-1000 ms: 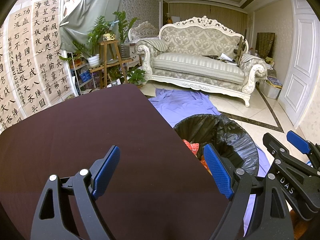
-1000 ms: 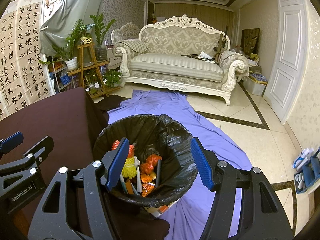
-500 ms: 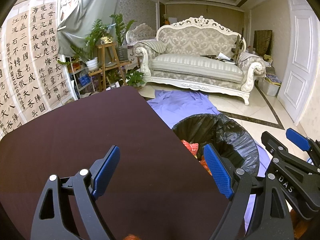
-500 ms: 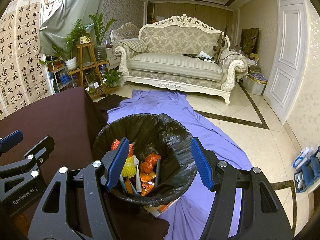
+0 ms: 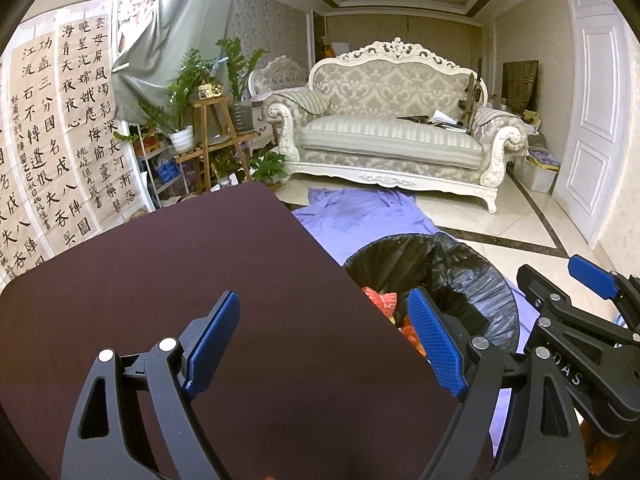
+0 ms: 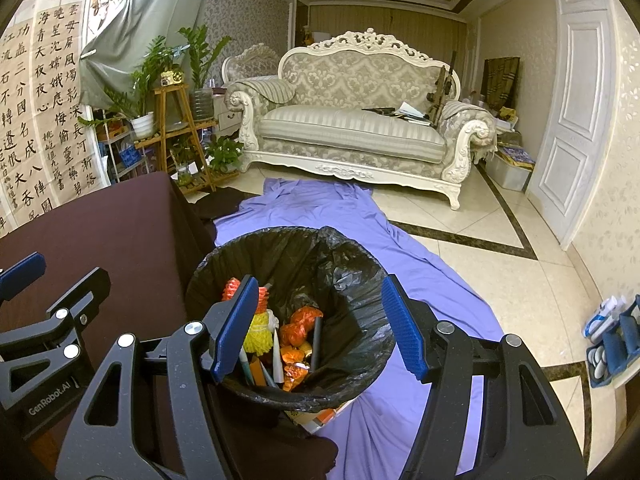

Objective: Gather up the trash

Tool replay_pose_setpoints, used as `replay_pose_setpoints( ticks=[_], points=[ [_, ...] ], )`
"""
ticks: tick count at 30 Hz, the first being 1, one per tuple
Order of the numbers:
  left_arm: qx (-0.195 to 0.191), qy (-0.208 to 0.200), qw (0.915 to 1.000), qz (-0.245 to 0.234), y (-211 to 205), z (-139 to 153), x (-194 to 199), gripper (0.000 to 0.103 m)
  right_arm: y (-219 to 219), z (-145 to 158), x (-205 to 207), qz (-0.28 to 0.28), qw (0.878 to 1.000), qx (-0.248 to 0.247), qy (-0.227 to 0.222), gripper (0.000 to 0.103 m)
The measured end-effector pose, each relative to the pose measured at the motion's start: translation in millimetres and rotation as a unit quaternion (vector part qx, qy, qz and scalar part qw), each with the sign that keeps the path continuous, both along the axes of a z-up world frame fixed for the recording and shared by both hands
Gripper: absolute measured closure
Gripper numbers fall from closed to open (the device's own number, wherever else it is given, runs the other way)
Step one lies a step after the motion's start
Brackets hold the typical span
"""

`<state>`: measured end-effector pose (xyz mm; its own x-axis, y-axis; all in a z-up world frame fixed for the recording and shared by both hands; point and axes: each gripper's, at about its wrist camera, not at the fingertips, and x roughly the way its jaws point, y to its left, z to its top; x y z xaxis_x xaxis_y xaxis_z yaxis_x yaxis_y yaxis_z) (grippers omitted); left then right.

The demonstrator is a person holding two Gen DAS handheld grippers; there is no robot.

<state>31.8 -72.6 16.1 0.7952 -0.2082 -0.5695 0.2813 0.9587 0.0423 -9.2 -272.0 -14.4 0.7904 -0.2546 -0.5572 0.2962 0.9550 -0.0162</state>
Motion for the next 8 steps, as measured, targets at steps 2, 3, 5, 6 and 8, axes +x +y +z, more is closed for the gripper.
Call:
replay_pose_setpoints(
  ticks=[2,3,5,6,8],
  points=[
    [-0.001,0.002,1.0000,0.008,5.2,-2.0,0.7,0.020,2.7,4.1,0.3,0.003,1.000,-0.001,-0.001,0.041],
    [-0.004,0.008,0.9999,0.010,9.2,-2.3,3.8,0.020,4.7,5.1,-0.5,0.006,1.000,-0.001,-0.001,0.041],
    [-0.005,0.017,0.9997,0.017,17.9,-5.0,7.6,0.020,9.6,8.5,0.0,0.012,1.000,-0.003,-0.002,0.037],
    [-0.006,0.021,0.9995,0.022,22.1,-5.9,9.2,0.020,15.1,9.6,1.3,0.017,1.000,-0.003,-0.001,0.036],
    [-0.007,0.030,0.9988,0.039,37.8,-8.7,15.8,0.020,23.2,9.8,6.2,0.029,1.000,-0.002,0.003,0.036]
  ],
)
